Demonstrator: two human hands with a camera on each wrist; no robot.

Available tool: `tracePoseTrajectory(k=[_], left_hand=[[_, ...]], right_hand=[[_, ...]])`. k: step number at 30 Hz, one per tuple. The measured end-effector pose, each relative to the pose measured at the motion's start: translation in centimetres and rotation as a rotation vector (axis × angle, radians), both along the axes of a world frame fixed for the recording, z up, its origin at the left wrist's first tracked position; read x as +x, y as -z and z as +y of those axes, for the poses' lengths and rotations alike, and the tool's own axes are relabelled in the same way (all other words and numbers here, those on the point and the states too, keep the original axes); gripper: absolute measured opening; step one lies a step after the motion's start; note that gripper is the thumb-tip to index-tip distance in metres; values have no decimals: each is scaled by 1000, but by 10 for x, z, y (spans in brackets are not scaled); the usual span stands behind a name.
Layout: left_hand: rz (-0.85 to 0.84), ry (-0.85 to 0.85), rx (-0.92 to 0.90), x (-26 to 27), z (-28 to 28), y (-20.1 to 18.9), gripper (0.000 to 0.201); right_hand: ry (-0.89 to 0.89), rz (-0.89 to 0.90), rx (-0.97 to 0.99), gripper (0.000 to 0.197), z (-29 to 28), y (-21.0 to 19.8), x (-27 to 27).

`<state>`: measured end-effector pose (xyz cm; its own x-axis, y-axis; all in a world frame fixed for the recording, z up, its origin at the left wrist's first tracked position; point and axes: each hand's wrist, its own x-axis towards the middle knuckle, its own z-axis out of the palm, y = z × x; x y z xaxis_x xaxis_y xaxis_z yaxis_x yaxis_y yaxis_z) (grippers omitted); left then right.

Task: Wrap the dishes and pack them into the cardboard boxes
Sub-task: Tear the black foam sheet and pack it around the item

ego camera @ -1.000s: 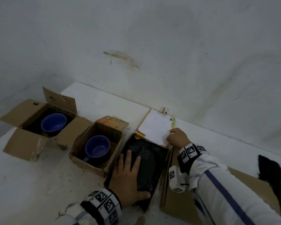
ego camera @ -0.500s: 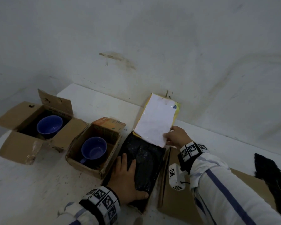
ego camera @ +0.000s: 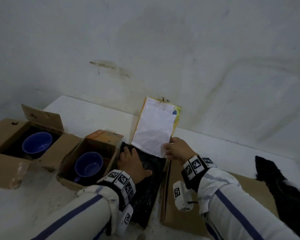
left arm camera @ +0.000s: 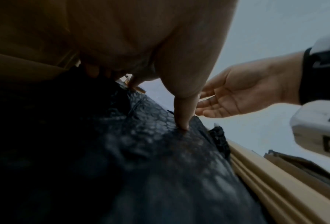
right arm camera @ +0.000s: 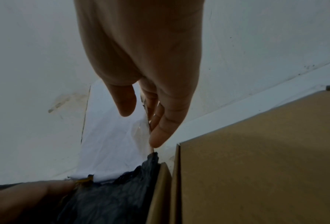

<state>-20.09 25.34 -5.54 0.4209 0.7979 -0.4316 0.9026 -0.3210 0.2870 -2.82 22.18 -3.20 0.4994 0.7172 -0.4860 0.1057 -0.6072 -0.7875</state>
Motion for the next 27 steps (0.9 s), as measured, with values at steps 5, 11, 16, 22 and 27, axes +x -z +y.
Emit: tracePoseTrajectory(k=[5, 11, 16, 22, 27], left_hand=[[39, 90, 188, 3, -5, 15, 108], [-5, 119, 75, 15, 8, 24, 99], [-17, 130, 47, 13, 13, 27, 96], [-194, 108, 149, 12, 6, 18, 80], [-626, -77, 202, 14, 21, -16, 59]], right_hand=[[0, 6, 7, 18, -3, 6, -1], [-9, 20, 20, 5, -7, 15, 3], [-23, -12, -4, 3, -9, 9, -2], [-14, -36, -50, 24, -14, 3, -2], [-37, -143, -41, 21, -18, 4, -9]])
